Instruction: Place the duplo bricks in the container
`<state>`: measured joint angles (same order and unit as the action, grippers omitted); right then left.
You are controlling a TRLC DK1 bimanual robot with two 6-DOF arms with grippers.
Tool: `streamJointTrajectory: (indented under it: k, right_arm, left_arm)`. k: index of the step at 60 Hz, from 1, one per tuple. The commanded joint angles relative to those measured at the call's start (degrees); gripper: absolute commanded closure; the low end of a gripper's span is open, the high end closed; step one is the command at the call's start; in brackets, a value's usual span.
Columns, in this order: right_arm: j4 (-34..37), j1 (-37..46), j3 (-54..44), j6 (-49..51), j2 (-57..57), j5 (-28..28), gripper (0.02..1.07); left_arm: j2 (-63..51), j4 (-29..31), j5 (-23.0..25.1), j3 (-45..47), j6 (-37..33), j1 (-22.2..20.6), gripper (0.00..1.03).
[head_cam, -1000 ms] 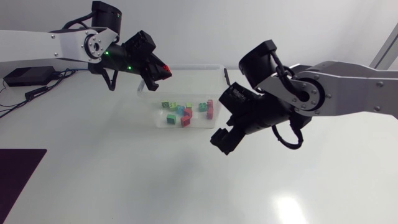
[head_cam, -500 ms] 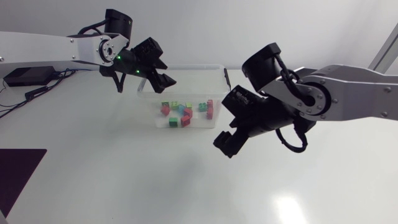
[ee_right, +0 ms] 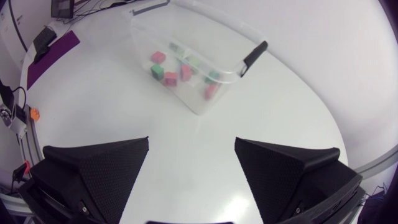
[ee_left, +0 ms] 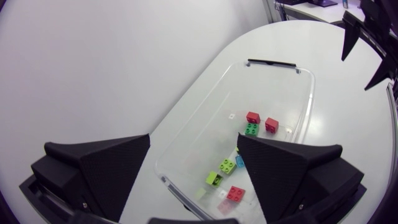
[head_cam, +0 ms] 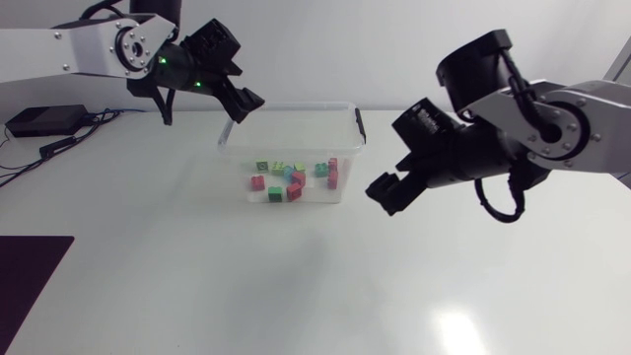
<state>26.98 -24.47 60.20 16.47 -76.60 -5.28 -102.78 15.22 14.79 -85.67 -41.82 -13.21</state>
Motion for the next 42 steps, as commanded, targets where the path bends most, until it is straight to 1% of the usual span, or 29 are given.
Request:
streamJointTrajectory:
  k: [1,9,21,26,33,35,39,40,42]
  right_arm:
    - [-0.1,2.1,0.9,-0.6,1.4,0.8,0.07]
    - [0.0,4.6,-1.0,0.0,3.2,0.7,0.07]
    - [-0.5,9.2,-3.4,-0.9,7.3,1.1,0.07]
    - [-0.7,10.9,-4.6,-1.1,9.4,1.2,0.07]
    - [-0.8,12.5,-5.9,-1.2,10.9,1.8,0.07]
    - [-0.8,13.0,-6.3,-1.2,11.2,1.7,0.07]
    - [-0.9,13.7,-7.3,-1.4,12.1,1.7,0.07]
    - [-1.0,13.9,-7.6,-1.7,12.9,1.8,0.07]
    - [-1.2,14.2,-8.0,-1.8,13.5,2.1,0.07]
  left_arm:
    - [4.0,-1.4,-1.0,4.5,2.7,1.1,0.04]
    - [9.9,-5.5,-3.5,10.3,5.6,1.8,0.04]
    - [16.7,-7.7,-6.1,16.7,8.2,4.3,0.04]
    - [19.9,-9.3,-8.7,19.8,8.8,5.2,0.04]
    - [24.1,-10.7,-10.6,24.4,10.1,6.4,0.04]
    - [25.4,-11.6,-11.4,25.9,10.4,6.5,0.04]
    - [28.0,-15.5,-15.1,29.9,10.6,6.4,0.04]
    - [29.6,-17.8,-17.2,32.5,10.8,6.3,0.04]
    - [30.9,-19.7,-18.6,34.4,10.9,6.1,0.04]
